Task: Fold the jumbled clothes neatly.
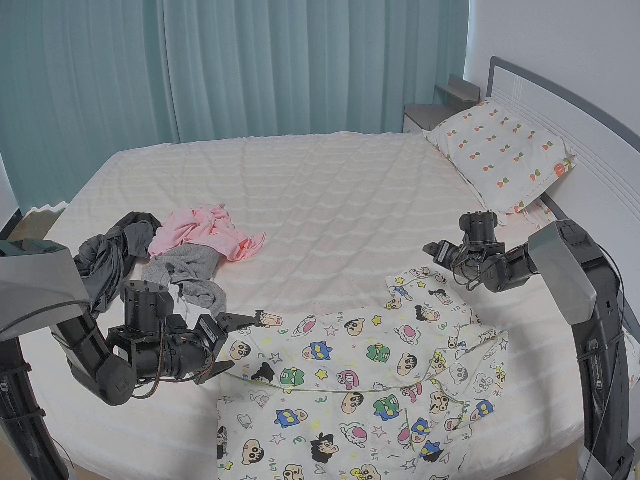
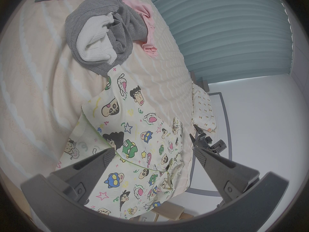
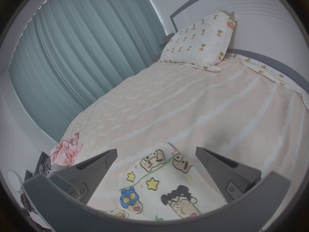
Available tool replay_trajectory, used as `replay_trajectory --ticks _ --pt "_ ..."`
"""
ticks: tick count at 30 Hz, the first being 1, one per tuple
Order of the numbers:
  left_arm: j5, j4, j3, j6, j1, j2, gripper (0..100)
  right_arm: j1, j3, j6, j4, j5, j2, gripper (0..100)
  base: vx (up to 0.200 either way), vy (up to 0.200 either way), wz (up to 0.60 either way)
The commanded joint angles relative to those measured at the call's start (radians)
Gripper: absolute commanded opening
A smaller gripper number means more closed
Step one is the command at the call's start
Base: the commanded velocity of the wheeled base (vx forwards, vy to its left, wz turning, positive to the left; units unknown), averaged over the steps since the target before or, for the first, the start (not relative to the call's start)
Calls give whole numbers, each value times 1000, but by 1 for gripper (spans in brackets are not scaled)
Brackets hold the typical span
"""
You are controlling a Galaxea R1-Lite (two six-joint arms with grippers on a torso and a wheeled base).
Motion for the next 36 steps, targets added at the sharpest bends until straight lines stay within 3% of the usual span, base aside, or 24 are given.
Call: replay_trajectory --ticks 1,17,18,22,28,36 --pt "0 0 -1 0 -1 1 100 -15 30 1 26 61 10 100 0 0 0" --pt "0 0 1 0 -1 3 100 -49 33 -14 52 79 62 100 0 0 0" --pt "0 0 1 0 -1 3 100 -49 33 -14 52 79 62 0 0 0 0" --pt "0 0 1 0 -1 3 100 -41 93 -10 53 162 43 0 0 0 0" --pt "0 0 -1 0 -1 3 100 -49 80 -3 42 165 49 0 0 0 0" --pt "1 0 1 0 -6 3 100 -66 2 84 35 161 53 0 0 0 0"
